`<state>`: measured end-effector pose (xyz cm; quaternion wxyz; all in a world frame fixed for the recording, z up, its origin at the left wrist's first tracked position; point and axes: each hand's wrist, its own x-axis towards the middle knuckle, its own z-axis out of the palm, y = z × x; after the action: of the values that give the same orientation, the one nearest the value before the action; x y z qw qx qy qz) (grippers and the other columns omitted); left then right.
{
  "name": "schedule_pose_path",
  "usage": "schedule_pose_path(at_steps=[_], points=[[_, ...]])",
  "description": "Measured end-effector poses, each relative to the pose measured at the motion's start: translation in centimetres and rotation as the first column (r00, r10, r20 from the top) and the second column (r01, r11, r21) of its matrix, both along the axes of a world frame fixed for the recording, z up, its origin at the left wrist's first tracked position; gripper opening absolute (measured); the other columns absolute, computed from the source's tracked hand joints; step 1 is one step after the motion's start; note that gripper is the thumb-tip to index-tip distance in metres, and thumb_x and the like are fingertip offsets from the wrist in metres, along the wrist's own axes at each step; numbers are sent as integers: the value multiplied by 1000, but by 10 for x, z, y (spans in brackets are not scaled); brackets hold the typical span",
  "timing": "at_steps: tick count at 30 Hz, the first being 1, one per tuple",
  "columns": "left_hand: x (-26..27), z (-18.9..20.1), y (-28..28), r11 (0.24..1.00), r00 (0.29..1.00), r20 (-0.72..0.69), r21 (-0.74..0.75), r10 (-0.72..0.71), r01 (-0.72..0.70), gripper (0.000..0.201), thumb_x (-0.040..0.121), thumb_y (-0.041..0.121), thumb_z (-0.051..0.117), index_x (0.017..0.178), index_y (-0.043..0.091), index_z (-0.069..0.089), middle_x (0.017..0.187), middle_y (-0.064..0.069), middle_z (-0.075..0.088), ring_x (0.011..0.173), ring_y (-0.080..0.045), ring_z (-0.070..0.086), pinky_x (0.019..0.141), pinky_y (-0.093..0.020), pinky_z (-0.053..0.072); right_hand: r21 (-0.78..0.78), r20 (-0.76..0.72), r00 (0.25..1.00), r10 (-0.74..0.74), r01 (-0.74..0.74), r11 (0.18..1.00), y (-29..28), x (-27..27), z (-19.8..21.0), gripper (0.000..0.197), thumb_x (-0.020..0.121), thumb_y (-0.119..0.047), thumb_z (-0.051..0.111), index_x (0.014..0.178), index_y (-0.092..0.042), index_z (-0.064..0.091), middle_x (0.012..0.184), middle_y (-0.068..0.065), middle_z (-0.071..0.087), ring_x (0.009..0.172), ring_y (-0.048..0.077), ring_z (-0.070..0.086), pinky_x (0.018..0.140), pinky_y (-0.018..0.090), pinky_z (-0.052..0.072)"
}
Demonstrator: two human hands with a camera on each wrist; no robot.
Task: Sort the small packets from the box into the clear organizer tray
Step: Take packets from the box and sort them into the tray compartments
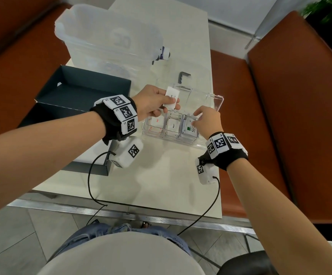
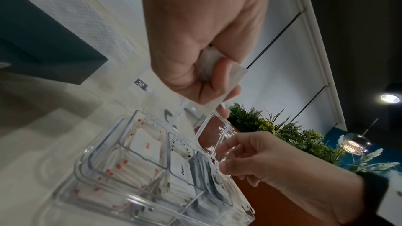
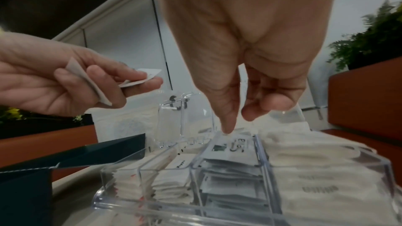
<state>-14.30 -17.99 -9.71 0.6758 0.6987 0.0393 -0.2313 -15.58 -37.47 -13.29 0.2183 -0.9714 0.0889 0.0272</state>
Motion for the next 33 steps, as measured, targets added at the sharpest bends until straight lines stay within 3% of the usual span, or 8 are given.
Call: schedule_pose_path(at_steps=[4,7,12,18,21,25,29,33], points=[[1,2,-1,1000,1000,-26,-8,16,-16,22,96,11,59,112,-1,67,99,-11,75,46,-6,44,39,-14,29,-124,-132,980,151,-167,978,5,-1,1,28,81,-6,70,106,-16,65,115,7,60,99,25,60,88,36,52],[1,6,-4,998,995,-97,-51,35,-40,27,101,17,50,116,-2,63,102,-14,74,46,-8,42,37,-14,28,-149,-162,974,160,-184,971,8,-2,-2,30,80,-6,71,107,-17,65,113,7,61,100,27,60,94,42,50],[2,10,-2,984,985,-168,-160,45,-72,33,103,20,43,123,-2,58,101,-17,74,48,-10,43,37,-14,30,-116,-112,980,162,-174,978,4,0,5,24,84,-9,69,106,-15,65,113,8,62,96,24,61,89,35,51],[2,9,-4,971,979,-167,-189,116,-148,31,102,19,45,120,-2,58,93,-17,75,50,-11,60,43,-17,44,203,249,964,94,-147,968,21,-8,40,14,90,-12,58,97,-18,69,83,-4,64,66,-1,54,54,2,38],[2,8,-7,946,966,-199,-245,165,-212,23,101,12,47,115,-4,54,92,-15,67,59,-15,69,52,-20,53,351,274,951,144,-238,906,39,-18,53,15,85,-16,62,94,-24,70,82,-8,66,60,-6,52,56,5,38],[1,8,-9,951,973,-205,-263,107,-160,30,101,11,46,122,-8,55,105,-17,62,77,-18,67,59,-24,58,299,264,939,220,-296,907,50,-20,53,11,82,-25,72,92,-22,72,85,-6,62,58,-7,47,58,4,37],[-1,10,-8,963,976,-214,-257,26,-82,24,102,15,45,113,3,62,94,-13,68,76,-20,70,72,-35,61,488,225,972,63,-169,856,47,-16,53,3,84,-14,70,82,-13,68,78,2,68,64,6,60,65,18,47],[0,7,-2,981,990,-138,-188,29,-55,21,100,20,53,113,7,63,90,-8,68,79,-18,66,83,-35,59,652,125,989,-75,-25,757,37,-13,53,7,85,-11,70,80,-12,64,70,3,65,55,8,60,56,21,46]])
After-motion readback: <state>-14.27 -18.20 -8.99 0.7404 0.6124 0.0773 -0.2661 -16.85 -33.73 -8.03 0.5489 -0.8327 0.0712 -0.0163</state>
